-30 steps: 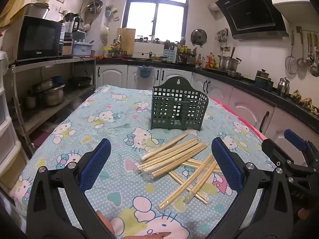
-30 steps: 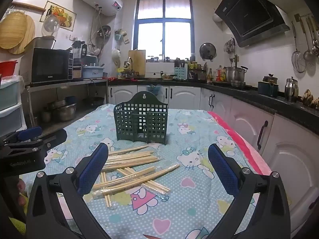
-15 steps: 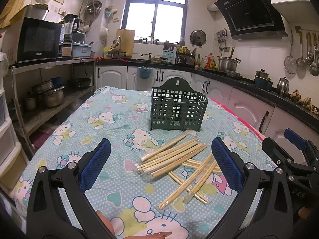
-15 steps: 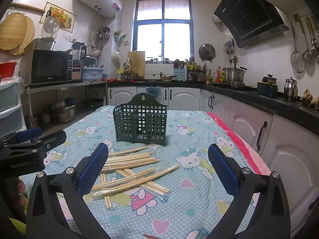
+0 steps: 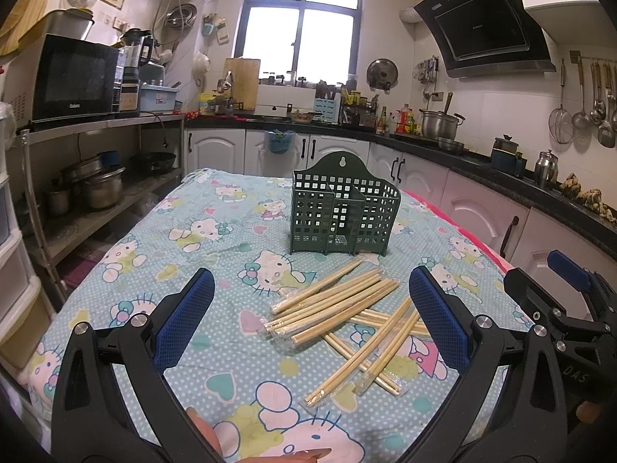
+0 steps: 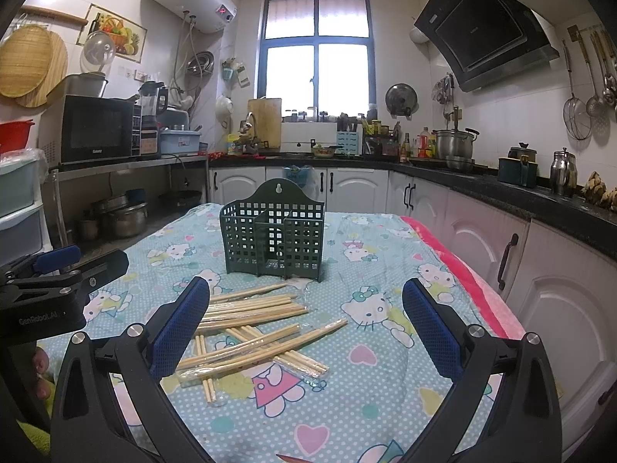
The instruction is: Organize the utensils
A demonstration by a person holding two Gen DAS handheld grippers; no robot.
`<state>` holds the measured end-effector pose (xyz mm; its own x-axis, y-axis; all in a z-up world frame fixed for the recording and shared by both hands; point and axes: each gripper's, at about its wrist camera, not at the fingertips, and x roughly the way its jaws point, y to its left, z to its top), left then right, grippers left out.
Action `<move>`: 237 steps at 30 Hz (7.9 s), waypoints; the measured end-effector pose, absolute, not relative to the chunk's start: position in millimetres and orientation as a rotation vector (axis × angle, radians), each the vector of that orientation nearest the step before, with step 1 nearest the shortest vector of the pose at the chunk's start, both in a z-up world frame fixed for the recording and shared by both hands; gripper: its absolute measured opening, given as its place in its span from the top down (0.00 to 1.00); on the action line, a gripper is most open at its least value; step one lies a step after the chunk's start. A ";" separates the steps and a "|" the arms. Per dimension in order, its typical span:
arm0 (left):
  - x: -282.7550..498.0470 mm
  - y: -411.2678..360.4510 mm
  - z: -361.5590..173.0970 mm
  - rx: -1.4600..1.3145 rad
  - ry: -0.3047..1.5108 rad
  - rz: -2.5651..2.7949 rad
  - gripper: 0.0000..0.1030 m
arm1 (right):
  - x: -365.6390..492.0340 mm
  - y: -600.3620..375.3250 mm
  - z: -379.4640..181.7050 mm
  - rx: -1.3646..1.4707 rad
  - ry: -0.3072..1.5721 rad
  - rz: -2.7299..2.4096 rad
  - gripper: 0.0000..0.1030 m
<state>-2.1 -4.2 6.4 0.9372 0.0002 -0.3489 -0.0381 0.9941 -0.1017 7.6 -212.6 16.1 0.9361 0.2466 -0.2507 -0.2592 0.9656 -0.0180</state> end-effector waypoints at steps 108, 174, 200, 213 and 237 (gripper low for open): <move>286.7 -71.9 -75.8 0.217 1.024 -0.284 0.78 | 222.0 -233.5 -68.0 0.272 1.100 0.263 0.74; 265.9 42.1 210.0 -0.143 0.373 -0.289 0.97 | 240.2 -191.7 212.0 0.097 0.327 0.488 0.95; 305.1 40.3 160.8 -0.146 0.292 -0.189 0.97 | 292.0 -182.7 178.3 0.074 0.307 0.391 0.94; 298.6 52.1 139.4 -0.233 0.367 -0.223 0.57 | 291.4 -191.5 139.4 0.125 0.364 0.337 0.70; 210.7 89.5 137.6 -0.276 0.393 -0.145 0.10 | 227.0 -218.5 121.1 0.116 0.418 0.302 0.40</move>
